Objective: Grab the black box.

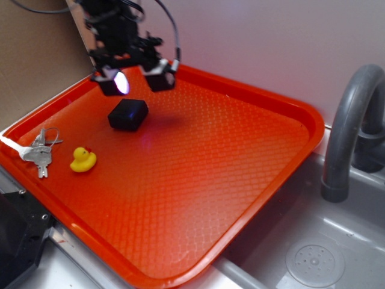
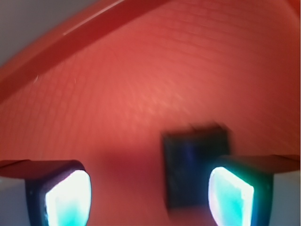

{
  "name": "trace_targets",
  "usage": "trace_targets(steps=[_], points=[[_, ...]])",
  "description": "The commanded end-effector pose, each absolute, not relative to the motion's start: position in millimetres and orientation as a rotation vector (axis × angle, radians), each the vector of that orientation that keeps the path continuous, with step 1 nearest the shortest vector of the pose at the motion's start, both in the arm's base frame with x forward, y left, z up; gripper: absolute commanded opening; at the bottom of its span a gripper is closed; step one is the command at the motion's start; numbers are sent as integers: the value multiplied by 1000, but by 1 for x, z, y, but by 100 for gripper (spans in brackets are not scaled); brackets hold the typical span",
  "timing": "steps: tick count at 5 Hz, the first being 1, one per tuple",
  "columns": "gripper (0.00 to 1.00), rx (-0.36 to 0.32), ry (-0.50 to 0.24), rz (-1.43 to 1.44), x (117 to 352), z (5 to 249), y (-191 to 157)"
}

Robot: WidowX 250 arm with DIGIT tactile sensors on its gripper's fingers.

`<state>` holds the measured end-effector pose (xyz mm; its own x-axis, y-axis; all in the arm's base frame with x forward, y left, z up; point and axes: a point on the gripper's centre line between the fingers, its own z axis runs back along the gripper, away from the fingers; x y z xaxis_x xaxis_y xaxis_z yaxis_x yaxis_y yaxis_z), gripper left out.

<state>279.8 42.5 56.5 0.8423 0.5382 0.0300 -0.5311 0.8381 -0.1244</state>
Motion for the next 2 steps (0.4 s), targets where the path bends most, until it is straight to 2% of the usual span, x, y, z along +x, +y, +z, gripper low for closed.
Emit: trace_targets(steps=[1,2], points=[[100,29,-31,419,261,50,58],[100,11,-54,394,246,76,56]])
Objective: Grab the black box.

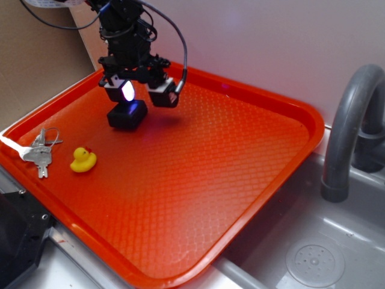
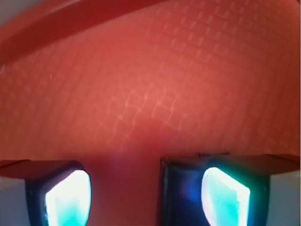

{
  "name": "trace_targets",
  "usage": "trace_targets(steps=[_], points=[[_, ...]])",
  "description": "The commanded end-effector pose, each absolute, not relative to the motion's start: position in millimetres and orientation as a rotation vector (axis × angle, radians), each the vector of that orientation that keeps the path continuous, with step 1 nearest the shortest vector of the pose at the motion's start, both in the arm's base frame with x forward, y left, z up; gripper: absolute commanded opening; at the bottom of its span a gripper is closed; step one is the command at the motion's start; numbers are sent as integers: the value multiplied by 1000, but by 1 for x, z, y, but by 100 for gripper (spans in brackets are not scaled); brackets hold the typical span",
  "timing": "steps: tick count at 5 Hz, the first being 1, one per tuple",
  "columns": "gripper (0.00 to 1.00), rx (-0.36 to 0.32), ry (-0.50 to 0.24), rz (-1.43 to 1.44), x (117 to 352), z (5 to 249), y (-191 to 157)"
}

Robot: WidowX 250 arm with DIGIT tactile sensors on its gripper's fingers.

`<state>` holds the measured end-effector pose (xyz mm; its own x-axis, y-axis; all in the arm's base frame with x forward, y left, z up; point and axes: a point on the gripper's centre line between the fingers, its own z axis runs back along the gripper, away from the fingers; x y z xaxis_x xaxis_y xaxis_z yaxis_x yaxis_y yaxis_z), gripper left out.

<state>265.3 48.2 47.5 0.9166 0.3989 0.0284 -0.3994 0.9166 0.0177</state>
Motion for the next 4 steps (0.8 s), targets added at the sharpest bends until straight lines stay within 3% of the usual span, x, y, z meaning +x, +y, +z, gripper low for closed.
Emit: trace_targets(steps=[1,2,3,4], points=[[100,-101,-156,449,230,122,60],[100,-161,-197,496,215,165,60],[100,-52,-178,538,202,147,54],[100,-19,-146,588,191,125,59]])
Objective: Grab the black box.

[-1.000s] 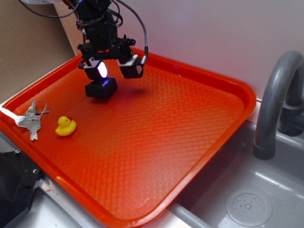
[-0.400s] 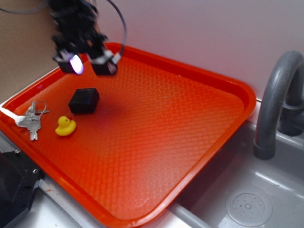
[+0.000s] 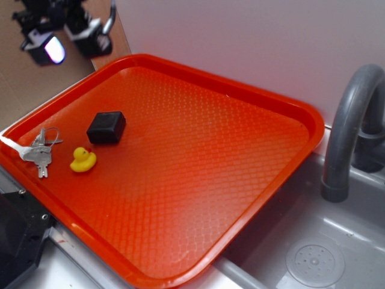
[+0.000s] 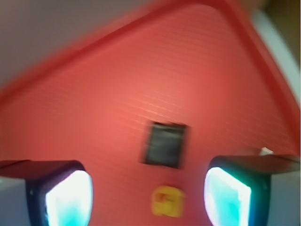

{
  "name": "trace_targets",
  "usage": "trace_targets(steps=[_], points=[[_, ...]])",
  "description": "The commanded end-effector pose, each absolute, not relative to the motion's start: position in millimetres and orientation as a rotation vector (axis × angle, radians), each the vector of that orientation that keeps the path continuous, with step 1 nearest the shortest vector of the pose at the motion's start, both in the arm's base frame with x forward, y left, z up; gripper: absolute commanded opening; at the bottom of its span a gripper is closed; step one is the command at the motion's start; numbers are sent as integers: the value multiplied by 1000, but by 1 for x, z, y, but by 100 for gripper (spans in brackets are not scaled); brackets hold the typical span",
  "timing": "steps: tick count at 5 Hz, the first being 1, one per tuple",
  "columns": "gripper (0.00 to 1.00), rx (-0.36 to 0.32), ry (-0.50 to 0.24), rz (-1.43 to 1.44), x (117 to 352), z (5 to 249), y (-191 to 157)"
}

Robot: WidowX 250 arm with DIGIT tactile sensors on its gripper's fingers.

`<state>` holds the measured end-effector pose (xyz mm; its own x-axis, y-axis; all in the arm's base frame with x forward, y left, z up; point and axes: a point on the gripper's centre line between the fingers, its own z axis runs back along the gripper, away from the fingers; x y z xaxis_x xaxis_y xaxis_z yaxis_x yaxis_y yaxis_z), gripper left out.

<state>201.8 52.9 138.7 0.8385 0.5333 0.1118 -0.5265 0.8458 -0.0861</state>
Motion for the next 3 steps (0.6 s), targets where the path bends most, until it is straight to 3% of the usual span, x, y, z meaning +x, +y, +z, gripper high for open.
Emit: trace_targets(steps=[1,3], points=[[100,51,-139,587,190,105,52],[100,57,-108,549,207,48,51]])
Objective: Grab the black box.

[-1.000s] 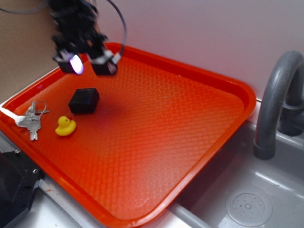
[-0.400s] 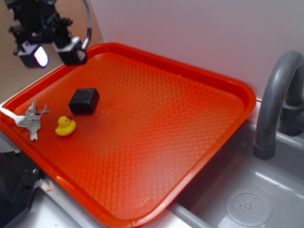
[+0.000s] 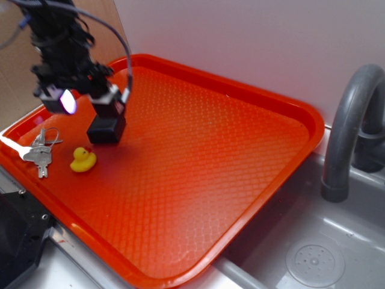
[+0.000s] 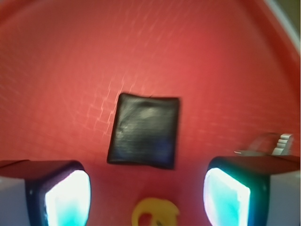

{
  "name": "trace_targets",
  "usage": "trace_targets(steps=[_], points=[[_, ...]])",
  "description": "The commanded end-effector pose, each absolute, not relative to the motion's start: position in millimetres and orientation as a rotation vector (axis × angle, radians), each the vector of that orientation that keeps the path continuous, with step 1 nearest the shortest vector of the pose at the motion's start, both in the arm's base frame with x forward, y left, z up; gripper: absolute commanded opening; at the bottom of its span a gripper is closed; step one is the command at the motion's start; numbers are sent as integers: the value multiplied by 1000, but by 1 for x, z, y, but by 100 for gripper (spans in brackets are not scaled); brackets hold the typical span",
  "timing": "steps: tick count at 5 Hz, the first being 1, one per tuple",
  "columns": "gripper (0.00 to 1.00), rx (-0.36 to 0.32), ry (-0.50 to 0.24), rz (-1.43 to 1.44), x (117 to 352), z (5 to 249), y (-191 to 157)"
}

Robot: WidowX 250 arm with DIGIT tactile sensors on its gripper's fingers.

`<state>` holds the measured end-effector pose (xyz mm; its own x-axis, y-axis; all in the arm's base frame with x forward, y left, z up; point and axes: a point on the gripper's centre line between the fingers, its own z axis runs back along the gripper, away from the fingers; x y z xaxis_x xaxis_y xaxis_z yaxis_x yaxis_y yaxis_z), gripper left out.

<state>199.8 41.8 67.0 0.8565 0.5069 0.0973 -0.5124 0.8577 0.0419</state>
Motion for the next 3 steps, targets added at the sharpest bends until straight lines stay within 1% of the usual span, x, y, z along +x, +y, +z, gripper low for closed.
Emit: trace_targets(steps=[1,2,3], points=[[100,73,-70,574,216,26,58],[100,86,-29,585,221,20,67],[100,76,-18,620,224,26,82]])
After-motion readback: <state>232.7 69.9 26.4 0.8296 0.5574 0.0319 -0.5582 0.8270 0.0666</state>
